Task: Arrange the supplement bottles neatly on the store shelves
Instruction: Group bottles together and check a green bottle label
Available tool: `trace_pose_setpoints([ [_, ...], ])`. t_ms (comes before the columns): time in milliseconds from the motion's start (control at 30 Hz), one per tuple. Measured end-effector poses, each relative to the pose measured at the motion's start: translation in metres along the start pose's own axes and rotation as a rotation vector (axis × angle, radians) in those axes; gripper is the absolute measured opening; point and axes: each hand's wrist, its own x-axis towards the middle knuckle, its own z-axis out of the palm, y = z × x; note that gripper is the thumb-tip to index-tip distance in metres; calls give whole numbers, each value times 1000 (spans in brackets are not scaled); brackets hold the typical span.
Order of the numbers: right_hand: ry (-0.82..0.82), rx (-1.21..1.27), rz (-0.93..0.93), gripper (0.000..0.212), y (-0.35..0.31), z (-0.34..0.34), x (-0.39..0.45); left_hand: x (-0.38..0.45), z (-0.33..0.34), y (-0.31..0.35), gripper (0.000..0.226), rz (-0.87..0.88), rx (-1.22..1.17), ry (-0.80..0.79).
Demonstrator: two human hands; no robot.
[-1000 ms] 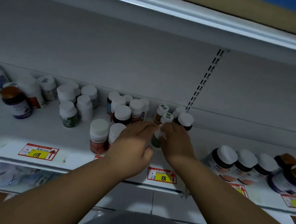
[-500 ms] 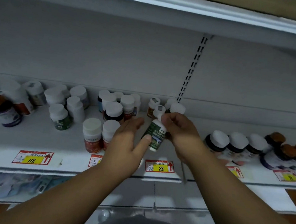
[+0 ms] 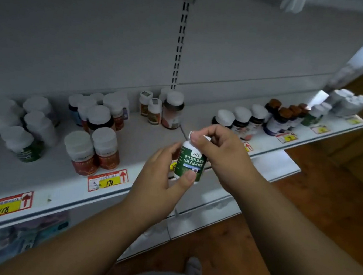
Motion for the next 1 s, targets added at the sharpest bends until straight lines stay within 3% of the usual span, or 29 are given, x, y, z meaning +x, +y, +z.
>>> trace_pose_setpoints([
  [300, 153, -87, -48, 29, -5, -118, -29, 40, 94, 52, 67, 49, -120, -198],
  [633, 331, -195, -1, 31, 15, -361, -35, 116, 315, 136, 64, 46, -163, -375],
  [800, 341, -251, 34, 28, 29, -450, -5, 165, 390, 158, 74, 48, -133, -358],
  [1000, 338, -310, 52, 29, 52, -511, 66, 243, 440, 149, 58, 10, -58, -365],
])
